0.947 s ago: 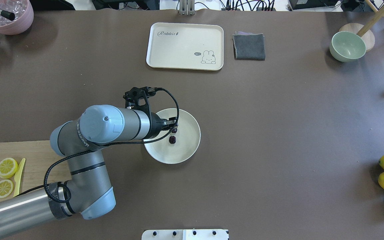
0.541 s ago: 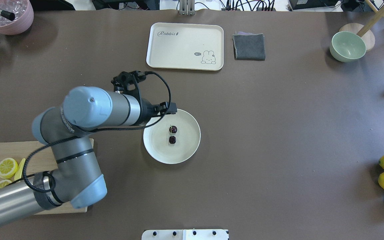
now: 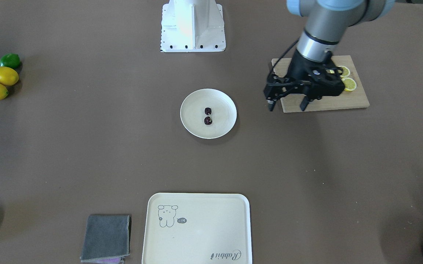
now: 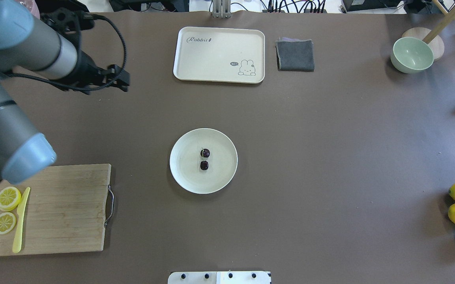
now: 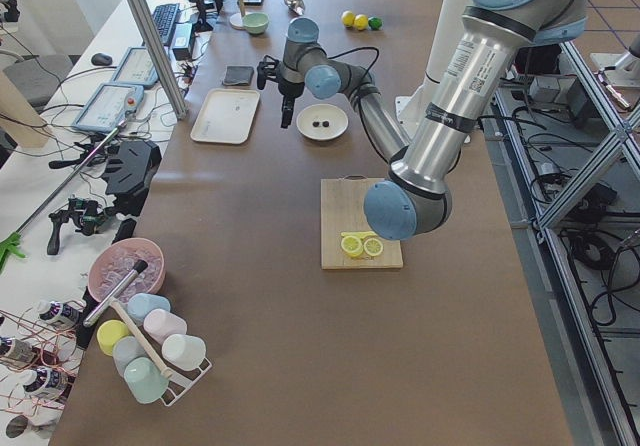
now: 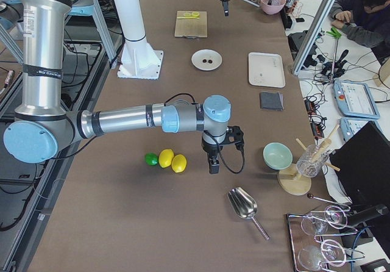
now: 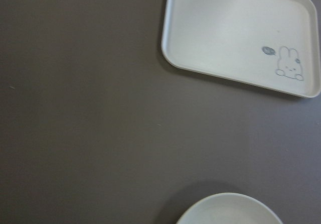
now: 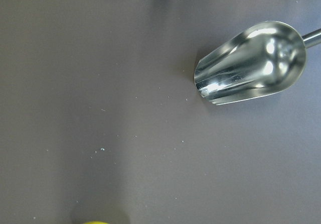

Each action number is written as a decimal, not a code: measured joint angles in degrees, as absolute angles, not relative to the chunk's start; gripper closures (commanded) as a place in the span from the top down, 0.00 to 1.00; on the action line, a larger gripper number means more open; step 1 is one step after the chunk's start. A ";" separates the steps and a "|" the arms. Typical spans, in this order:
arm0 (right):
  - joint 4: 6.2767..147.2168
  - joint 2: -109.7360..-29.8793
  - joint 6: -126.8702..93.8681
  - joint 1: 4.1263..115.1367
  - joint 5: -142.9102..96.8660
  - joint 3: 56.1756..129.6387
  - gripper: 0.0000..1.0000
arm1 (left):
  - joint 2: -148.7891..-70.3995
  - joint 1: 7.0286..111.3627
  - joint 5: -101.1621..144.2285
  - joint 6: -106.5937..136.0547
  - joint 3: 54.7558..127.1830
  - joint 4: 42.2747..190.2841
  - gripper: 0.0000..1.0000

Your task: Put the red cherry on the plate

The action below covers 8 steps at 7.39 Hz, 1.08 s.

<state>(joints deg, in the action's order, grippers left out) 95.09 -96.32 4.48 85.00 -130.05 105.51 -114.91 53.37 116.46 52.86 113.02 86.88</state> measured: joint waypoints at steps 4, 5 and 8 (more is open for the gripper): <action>96.32 -97.21 18.95 90.43 -129.71 101.83 1.00 | -101.05 83.16 129.87 1.38 109.40 74.50 0.98; 96.29 -97.25 21.94 91.96 -129.74 100.46 1.00 | -98.79 88.69 130.23 -7.62 106.33 74.00 0.98; 96.03 -97.35 25.41 94.48 -129.65 99.19 1.00 | -91.70 94.40 130.94 -15.43 102.91 76.53 0.98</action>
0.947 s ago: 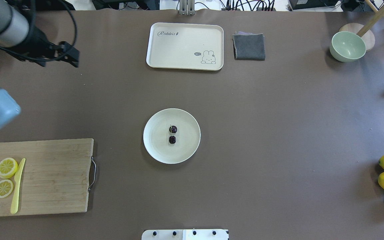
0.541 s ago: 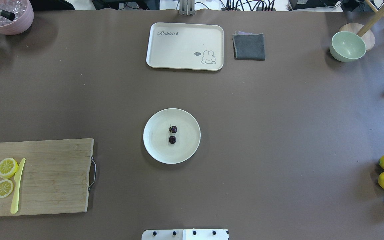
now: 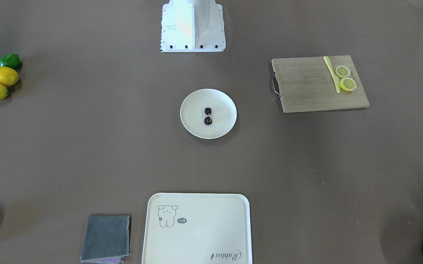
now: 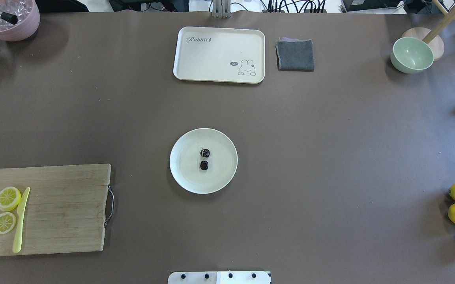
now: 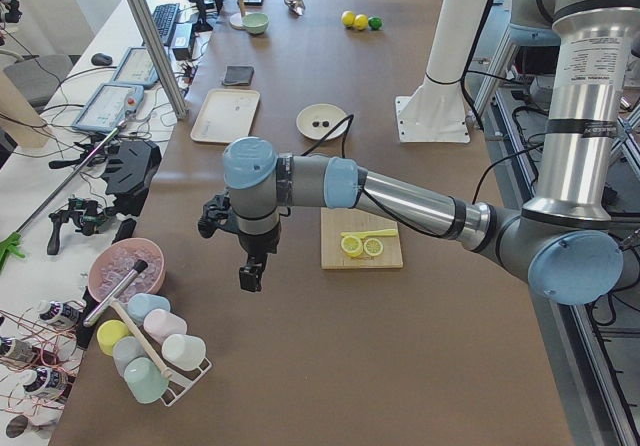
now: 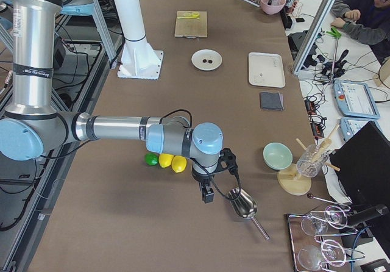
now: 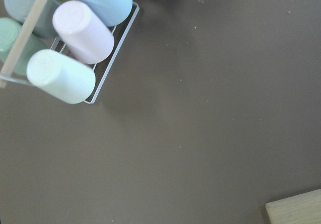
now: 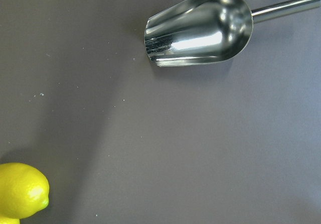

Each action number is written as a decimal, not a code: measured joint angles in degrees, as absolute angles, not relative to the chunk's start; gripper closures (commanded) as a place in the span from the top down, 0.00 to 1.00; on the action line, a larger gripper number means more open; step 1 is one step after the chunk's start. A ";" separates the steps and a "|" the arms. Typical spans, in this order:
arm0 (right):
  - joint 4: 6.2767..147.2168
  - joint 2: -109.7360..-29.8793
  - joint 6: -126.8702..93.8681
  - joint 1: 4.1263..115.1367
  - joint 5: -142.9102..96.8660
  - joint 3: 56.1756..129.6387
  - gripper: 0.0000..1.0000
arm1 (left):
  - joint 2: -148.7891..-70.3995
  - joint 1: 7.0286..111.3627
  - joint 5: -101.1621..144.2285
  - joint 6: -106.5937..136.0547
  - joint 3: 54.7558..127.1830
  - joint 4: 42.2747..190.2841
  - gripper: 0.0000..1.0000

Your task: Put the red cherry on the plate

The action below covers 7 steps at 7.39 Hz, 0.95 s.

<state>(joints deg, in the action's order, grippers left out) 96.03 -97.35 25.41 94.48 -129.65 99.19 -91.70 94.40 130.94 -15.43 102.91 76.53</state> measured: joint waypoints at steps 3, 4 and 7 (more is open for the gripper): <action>95.82 -97.14 25.25 94.65 -129.88 99.19 1.00 | -85.18 94.71 131.46 -12.07 102.97 82.95 0.98; 95.81 -97.12 25.23 94.64 -129.88 99.10 1.00 | -83.58 94.72 132.43 -9.01 102.97 84.57 0.98; 95.80 -97.06 25.22 94.58 -129.92 99.02 1.00 | -80.88 94.72 136.78 -6.55 98.70 93.24 0.98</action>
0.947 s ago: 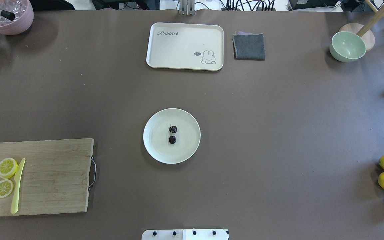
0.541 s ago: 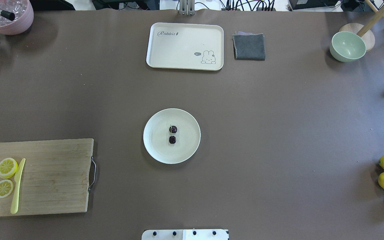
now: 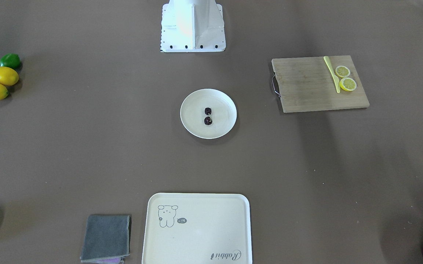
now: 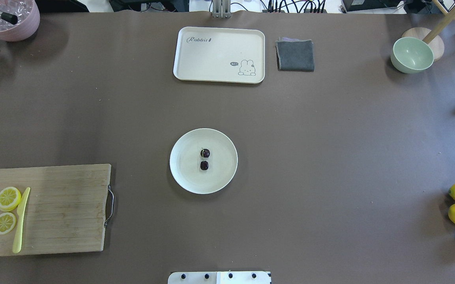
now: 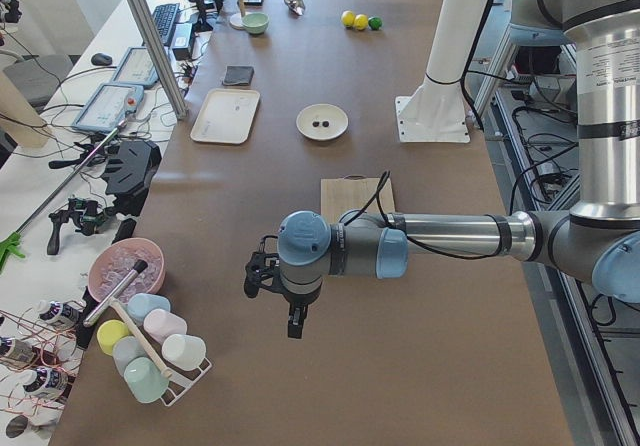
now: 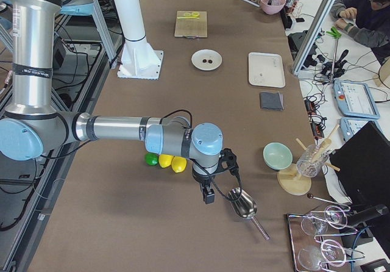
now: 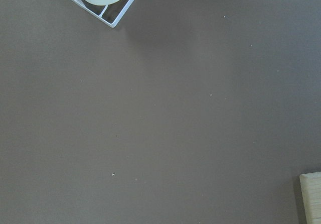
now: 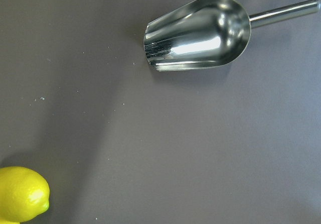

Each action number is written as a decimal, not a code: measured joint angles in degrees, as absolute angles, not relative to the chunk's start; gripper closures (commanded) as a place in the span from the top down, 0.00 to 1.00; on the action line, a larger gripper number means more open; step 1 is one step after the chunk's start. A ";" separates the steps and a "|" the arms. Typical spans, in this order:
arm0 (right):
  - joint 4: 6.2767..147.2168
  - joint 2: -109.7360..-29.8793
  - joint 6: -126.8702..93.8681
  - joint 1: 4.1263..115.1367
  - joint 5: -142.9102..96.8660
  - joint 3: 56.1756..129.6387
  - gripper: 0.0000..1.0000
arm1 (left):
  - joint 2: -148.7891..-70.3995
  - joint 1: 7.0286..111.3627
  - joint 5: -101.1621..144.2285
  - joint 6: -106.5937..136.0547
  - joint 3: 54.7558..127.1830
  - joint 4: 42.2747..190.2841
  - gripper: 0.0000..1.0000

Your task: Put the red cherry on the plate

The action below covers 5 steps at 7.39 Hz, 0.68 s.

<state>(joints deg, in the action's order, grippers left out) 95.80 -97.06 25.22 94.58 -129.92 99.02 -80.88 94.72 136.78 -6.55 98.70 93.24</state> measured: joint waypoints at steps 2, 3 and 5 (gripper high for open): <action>95.91 -96.80 25.22 94.57 -129.94 99.05 1.00 | -80.57 94.81 139.39 -6.66 97.15 94.46 0.98; 95.95 -96.84 25.22 94.57 -129.97 99.07 1.00 | -80.51 94.82 139.71 -6.75 96.62 94.48 0.98; 95.96 -96.94 25.28 94.57 -129.99 99.18 1.00 | -79.73 94.96 139.53 -6.83 96.61 94.51 0.98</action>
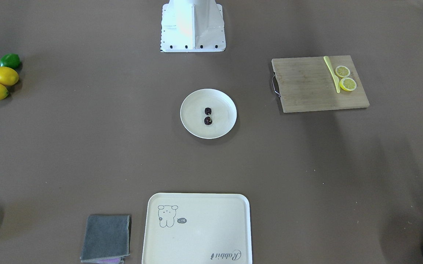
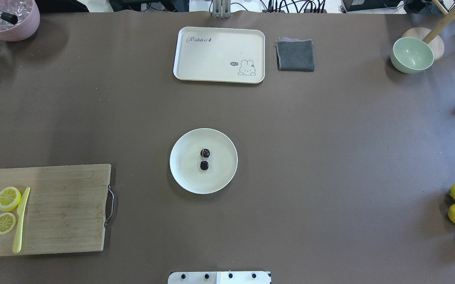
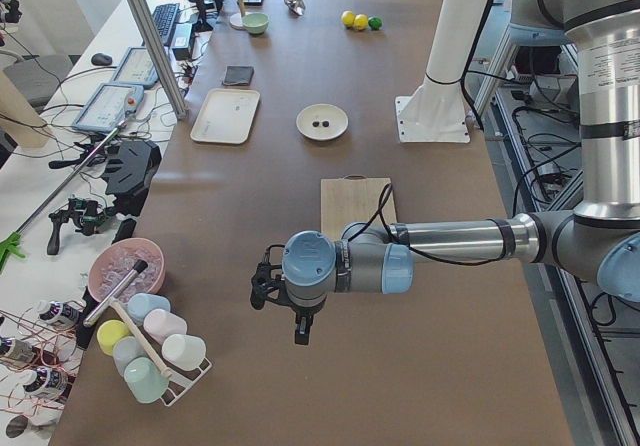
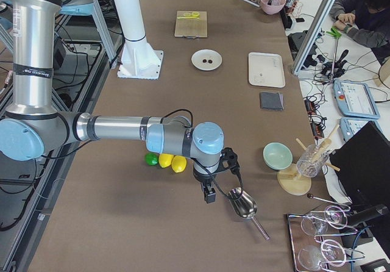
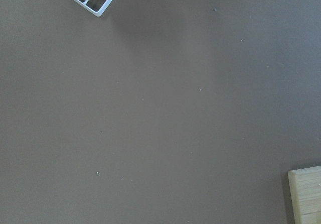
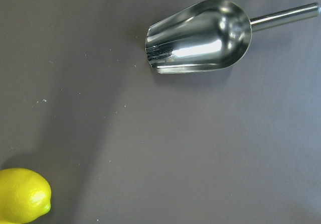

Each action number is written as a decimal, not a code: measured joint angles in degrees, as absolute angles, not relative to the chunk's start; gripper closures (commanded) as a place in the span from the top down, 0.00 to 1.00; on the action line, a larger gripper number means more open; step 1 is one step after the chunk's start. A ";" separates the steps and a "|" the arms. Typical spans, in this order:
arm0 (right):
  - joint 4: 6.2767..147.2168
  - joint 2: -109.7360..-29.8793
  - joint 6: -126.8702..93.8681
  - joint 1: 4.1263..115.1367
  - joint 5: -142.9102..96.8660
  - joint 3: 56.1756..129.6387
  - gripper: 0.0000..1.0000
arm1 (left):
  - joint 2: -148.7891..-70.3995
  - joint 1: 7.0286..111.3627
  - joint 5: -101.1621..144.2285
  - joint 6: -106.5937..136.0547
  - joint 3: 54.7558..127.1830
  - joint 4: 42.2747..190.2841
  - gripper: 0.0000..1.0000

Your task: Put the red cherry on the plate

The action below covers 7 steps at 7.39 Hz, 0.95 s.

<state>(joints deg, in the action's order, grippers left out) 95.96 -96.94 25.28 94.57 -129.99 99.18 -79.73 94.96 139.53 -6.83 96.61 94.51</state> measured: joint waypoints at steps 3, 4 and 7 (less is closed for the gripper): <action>95.89 -97.10 25.31 94.57 -129.99 99.22 1.00 | -78.86 95.16 139.33 -6.84 96.92 94.69 0.98; 95.89 -97.11 25.31 94.57 -129.99 99.23 1.00 | -78.80 95.21 139.22 -6.80 96.77 94.63 0.98; 95.89 -97.12 25.60 94.57 -129.99 99.29 1.00 | -78.68 95.32 139.11 -6.77 96.66 94.59 0.98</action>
